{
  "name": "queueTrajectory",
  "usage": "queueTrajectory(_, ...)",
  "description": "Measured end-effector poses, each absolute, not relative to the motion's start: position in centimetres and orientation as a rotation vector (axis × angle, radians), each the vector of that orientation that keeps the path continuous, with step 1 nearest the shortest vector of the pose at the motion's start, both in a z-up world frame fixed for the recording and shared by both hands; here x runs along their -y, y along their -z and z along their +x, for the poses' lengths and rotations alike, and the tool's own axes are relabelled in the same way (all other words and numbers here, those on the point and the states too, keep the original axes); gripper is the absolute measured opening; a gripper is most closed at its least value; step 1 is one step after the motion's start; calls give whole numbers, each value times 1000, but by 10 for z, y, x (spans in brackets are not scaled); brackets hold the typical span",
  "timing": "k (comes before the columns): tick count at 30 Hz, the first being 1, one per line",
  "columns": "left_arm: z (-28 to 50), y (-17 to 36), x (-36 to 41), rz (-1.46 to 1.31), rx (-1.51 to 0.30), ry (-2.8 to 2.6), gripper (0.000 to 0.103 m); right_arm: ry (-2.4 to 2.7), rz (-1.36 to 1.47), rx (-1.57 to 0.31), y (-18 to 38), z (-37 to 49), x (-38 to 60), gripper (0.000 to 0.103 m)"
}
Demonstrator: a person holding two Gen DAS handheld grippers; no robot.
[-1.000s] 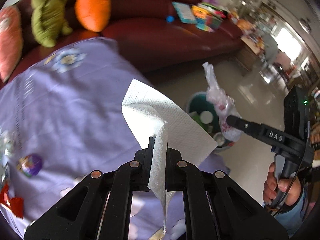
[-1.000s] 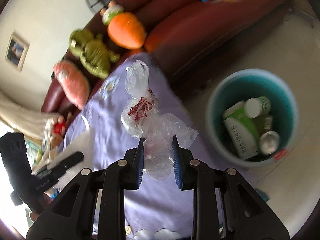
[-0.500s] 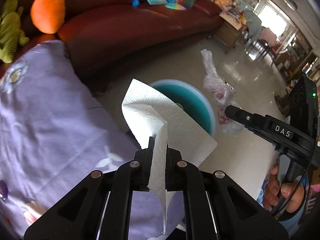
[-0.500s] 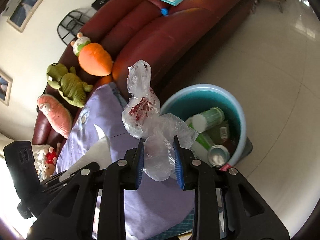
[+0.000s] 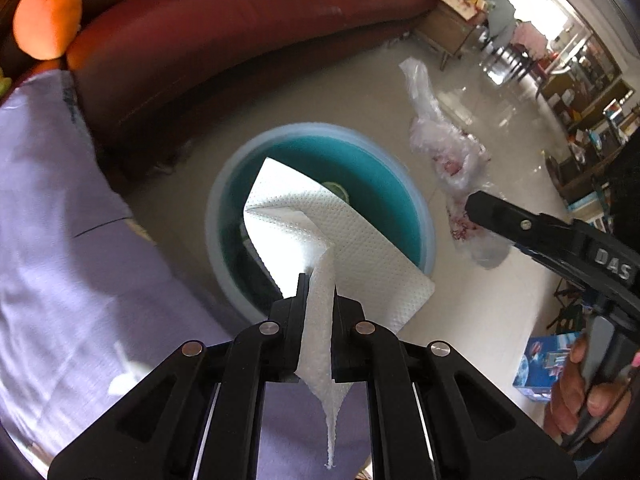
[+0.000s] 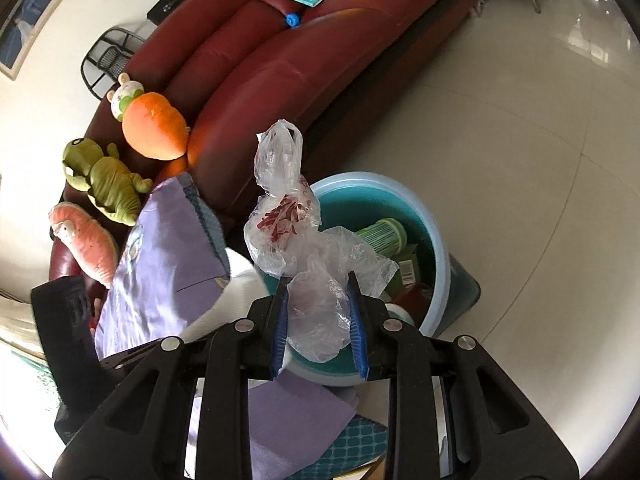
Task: Collect trash
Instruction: 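Carry paper towel and plastic bag over the teal bucket and open both tools, then move both open tools back over the table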
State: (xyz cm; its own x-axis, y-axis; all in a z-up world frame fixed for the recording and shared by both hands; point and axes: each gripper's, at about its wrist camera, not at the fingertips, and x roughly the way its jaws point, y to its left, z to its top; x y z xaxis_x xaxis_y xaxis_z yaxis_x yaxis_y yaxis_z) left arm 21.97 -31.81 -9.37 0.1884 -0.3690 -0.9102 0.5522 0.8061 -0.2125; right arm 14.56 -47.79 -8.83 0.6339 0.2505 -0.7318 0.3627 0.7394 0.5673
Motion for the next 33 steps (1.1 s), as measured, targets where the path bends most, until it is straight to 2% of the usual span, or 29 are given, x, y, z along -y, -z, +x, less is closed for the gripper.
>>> queueTrajectory(2,225,103,324,178,-1236,658,16,81,759,-909,89,147,480,26)
queueTrajectory(3,227,108,328,184,-1243,654,34,85,758,-913,90,148,480,26)
queueTrajectory(4,229,110,330,191,-1241,646,57,88,756,-917,90,150,480,26)
queueTrajectory(6,229,110,328,197,-1220,625,69,91,754,-922,92,151,479,26)
queueTrajectory(11,225,103,314,180,-1209,622,71,92,751,-937,95,157,477,26)
queueTrajectory(16,223,91,291,138,-1198,614,82,73,745,-948,95,164,469,27)
queueTrajectory(18,221,87,286,125,-1195,611,83,56,740,-953,94,167,464,35)
queueTrajectory(20,218,83,280,108,-1192,607,84,36,745,-961,92,169,460,67)
queueTrajectory(33,194,62,248,55,-1175,586,87,82,711,-989,81,158,441,74)
